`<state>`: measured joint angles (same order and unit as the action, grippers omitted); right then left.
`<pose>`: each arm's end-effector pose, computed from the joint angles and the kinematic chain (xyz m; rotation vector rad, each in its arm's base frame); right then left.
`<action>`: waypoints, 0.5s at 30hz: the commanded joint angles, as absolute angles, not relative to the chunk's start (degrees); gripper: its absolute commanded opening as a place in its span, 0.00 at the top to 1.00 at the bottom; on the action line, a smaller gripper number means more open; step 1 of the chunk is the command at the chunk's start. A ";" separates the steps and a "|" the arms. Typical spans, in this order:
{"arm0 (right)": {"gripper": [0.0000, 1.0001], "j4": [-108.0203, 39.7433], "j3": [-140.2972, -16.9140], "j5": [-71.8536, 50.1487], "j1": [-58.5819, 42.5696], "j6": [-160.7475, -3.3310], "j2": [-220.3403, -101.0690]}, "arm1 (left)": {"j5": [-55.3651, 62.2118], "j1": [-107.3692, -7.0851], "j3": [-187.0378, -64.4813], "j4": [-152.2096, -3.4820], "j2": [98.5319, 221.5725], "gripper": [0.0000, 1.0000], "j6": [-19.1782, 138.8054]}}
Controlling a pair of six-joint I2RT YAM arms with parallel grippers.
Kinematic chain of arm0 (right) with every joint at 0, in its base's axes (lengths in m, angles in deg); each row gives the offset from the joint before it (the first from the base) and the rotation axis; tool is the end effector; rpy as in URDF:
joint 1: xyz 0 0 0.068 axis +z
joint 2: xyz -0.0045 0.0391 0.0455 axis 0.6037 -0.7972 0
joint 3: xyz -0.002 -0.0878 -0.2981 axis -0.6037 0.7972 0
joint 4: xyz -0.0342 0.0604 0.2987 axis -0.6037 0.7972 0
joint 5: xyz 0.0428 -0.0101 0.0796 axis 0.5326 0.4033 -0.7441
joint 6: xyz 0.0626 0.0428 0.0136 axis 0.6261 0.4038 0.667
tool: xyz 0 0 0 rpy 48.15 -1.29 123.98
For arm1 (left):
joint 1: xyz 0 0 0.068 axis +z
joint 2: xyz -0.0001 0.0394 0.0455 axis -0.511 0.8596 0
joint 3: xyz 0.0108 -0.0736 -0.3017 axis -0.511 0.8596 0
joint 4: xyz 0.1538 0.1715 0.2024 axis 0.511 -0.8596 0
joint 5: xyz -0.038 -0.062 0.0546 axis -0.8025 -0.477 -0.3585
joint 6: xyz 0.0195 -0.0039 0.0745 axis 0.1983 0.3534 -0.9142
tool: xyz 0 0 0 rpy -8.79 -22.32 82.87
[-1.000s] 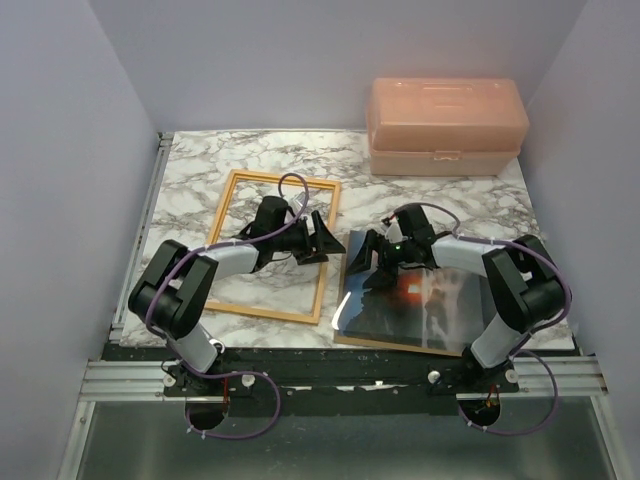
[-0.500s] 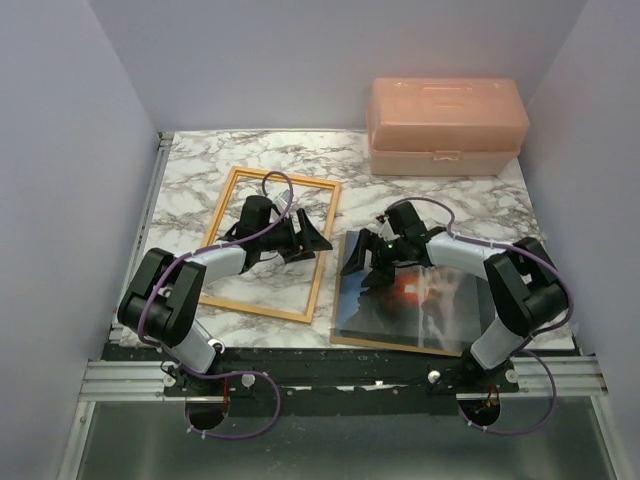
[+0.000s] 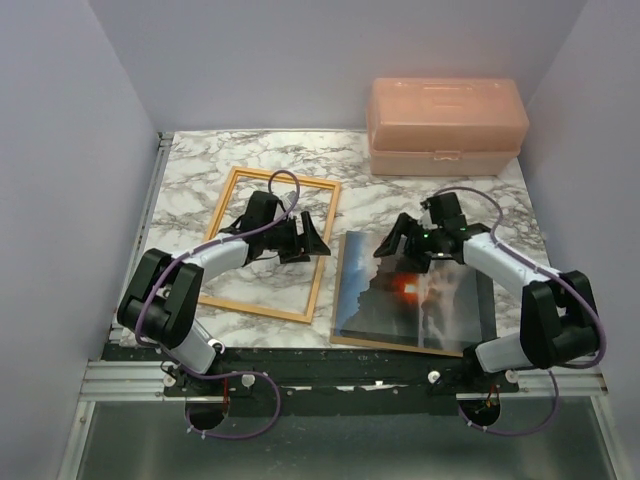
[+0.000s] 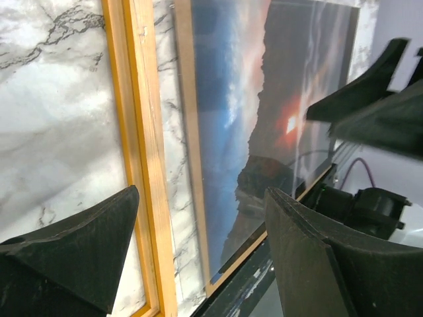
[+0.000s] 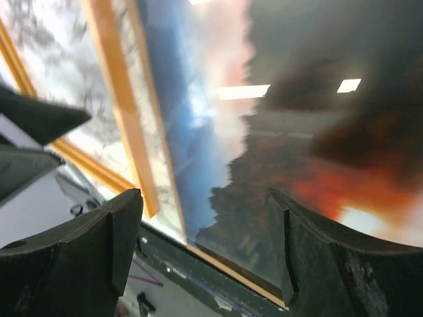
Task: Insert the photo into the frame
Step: Pick up the photo frame item at the center of the board.
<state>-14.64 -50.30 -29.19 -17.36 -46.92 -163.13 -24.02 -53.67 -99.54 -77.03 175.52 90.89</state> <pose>0.3021 0.1391 0.1797 0.3343 2.6918 0.9564 0.3249 -0.1790 0.1670 -0.0740 2.4897 -1.2622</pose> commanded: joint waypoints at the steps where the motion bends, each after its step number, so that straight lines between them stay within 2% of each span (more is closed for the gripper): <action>1: 0.19 -6.44 -47.93 -22.05 -26.94 -51.44 -158.10 | -18.31 -55.73 -102.76 -87.23 173.11 0.22 85.17; 4: 0.17 -2.98 -48.00 -15.52 -32.54 -53.31 -155.31 | -16.98 -56.62 -103.33 -88.89 173.53 0.21 84.53; 9: 0.15 -1.59 -47.26 -5.72 -36.16 -54.30 -154.94 | -15.98 -57.31 -103.92 -89.33 174.74 0.21 84.97; 15: 0.14 -4.90 -44.60 -9.40 -36.60 -54.32 -160.89 | -15.21 -57.71 -105.33 -90.36 176.05 0.18 84.88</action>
<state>-4.84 -46.87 -10.04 -36.38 -53.15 -157.16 -17.24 -57.36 -103.19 -88.97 174.93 85.88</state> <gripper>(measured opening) 0.856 0.810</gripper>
